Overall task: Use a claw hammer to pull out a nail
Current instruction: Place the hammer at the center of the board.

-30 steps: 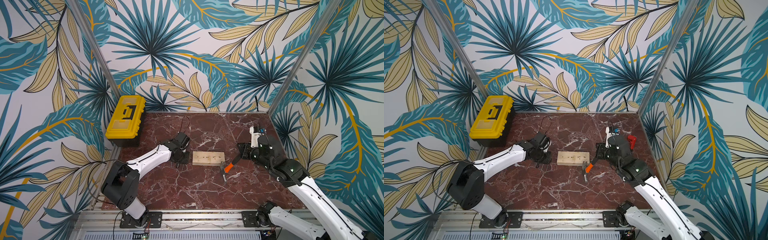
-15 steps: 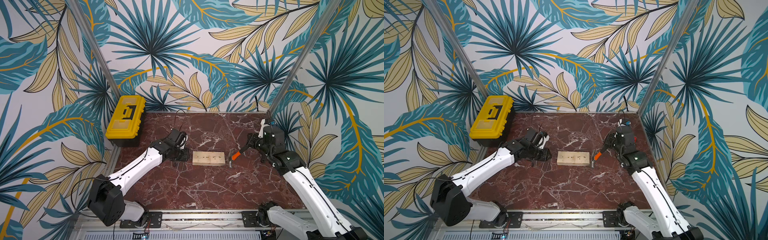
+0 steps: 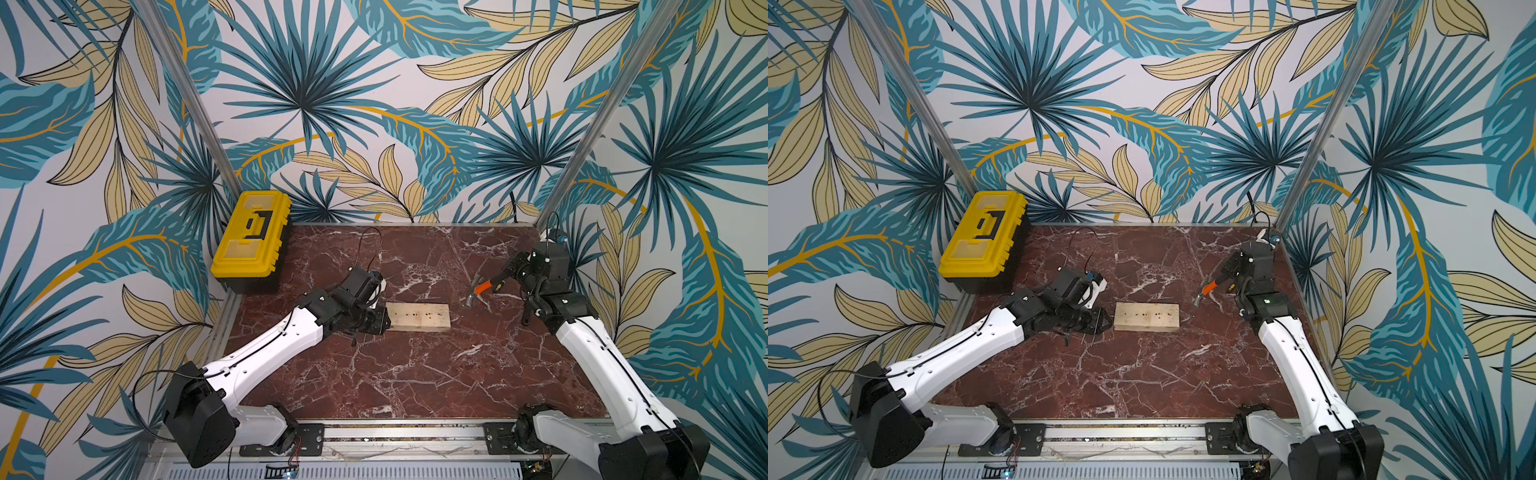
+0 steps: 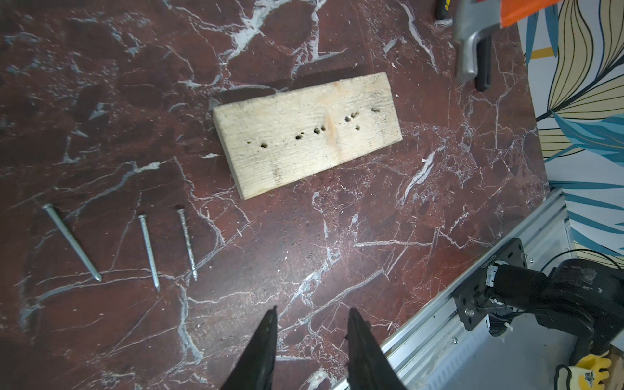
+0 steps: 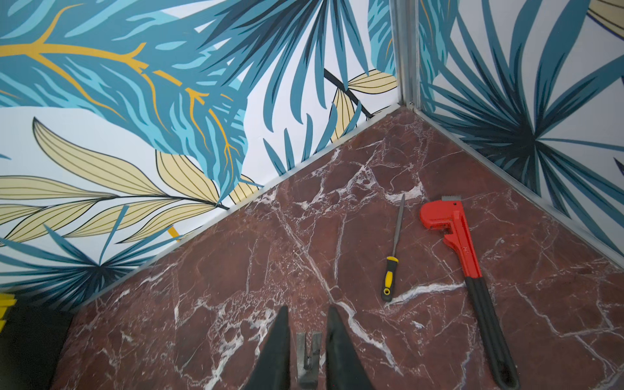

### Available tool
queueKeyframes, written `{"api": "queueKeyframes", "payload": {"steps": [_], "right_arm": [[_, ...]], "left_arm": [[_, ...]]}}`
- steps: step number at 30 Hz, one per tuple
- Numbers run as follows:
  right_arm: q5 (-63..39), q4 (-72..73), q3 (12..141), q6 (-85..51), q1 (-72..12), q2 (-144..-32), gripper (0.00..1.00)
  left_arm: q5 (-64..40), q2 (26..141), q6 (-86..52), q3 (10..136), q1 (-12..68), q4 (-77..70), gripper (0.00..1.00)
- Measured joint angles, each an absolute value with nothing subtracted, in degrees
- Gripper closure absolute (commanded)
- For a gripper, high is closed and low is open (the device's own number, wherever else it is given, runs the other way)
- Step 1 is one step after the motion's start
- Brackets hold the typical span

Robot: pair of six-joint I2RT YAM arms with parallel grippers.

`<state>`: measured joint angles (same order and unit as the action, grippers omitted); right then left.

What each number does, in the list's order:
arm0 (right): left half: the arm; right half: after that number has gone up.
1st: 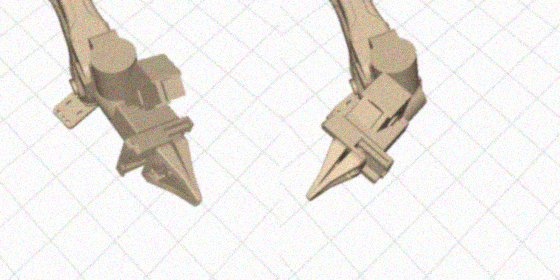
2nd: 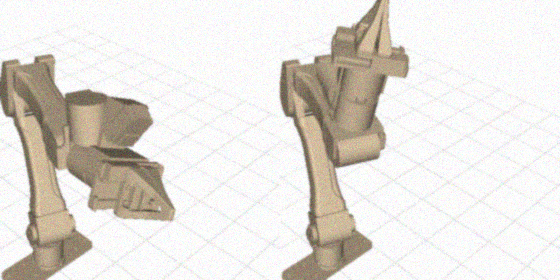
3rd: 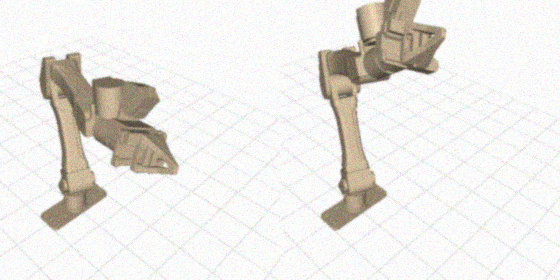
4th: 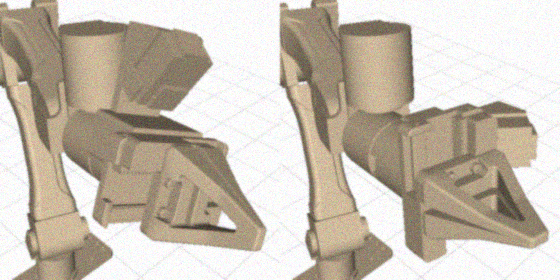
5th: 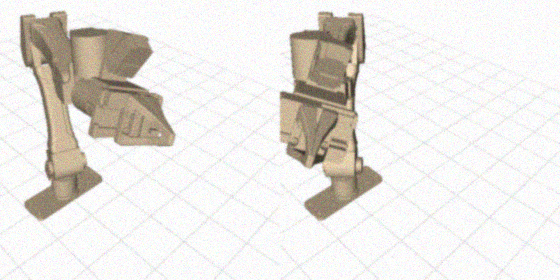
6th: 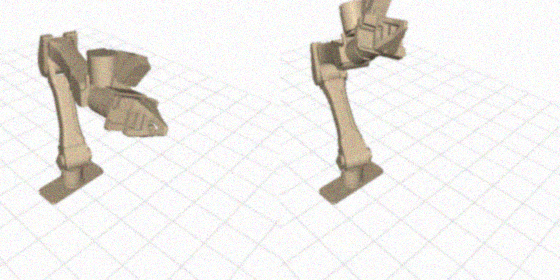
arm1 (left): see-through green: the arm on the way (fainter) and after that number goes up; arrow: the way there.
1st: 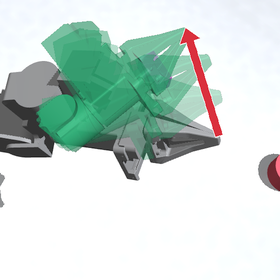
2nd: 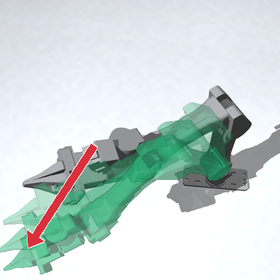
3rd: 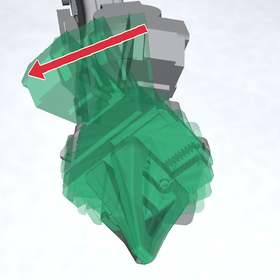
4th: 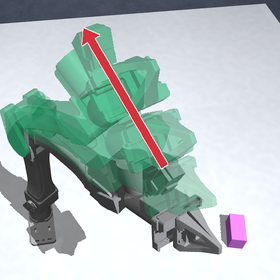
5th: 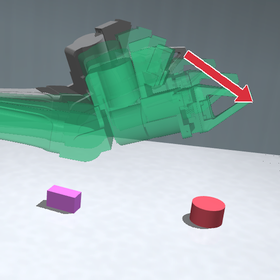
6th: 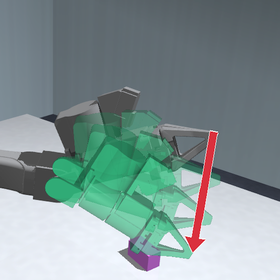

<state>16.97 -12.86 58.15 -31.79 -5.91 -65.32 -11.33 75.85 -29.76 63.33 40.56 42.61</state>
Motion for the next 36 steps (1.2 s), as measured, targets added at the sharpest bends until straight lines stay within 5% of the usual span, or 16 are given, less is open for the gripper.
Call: {"api": "queueKeyframes", "payload": {"steps": [31, 36], "right_arm": [[23.6, 16.0, 35.3, -46.7, -3.7, -69.2, 1.0], [23.7, 17.4, 31.4, -48.8, -3.7, -66.2, 0.82]], "left_arm": [[-10.8, 78.9, -32.4, 61.5, 43.1, 39.8, 0.64], [-11.2, 79.9, -32.4, 62.0, 43.1, 39.5, 0.64]]}}
